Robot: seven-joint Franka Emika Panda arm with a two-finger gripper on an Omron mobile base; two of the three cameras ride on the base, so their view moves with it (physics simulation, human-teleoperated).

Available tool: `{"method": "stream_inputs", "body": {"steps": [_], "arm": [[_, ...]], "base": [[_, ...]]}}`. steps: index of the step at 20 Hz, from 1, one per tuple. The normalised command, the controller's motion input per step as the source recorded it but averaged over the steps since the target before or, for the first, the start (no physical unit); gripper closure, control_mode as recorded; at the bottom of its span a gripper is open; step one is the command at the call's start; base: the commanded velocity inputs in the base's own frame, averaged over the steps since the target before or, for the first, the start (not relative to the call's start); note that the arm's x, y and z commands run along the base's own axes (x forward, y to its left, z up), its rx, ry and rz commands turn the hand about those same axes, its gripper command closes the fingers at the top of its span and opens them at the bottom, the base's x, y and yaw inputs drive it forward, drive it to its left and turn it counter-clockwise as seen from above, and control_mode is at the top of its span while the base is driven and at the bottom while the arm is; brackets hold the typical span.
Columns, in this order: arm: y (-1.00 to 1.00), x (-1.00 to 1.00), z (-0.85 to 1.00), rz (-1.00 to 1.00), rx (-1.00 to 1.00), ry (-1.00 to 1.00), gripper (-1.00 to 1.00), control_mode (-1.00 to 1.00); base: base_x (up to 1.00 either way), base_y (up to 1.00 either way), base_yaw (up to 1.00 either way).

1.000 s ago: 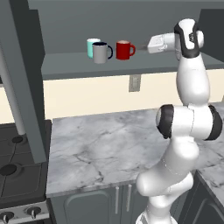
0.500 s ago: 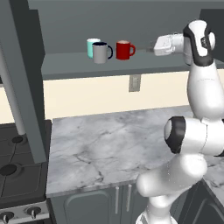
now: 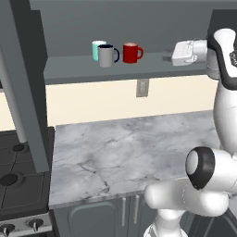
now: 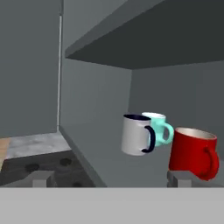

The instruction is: Pick the mug on the counter and place it in the cabinet with the handle facing the right, like the mugs already inside.

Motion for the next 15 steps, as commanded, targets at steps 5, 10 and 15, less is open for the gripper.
{"method": "stream_inputs", "body": {"steps": [5, 10, 15], "arm": [[0.00, -0.70, -0.04, -0.03, 0.00, -0.02, -1.00, -1.00], [0.00, -0.56, -0.22, -0.02, 0.00, -0.02, -1.00, -1.00], [-0.05, -0.45, -0.31, 0.00, 0.01, 0.00, -1.00, -1.00]], "base": [[0.00, 0.00, 0.00], [0.00, 0.00, 0.00], [0.00, 0.00, 0.00]]}}
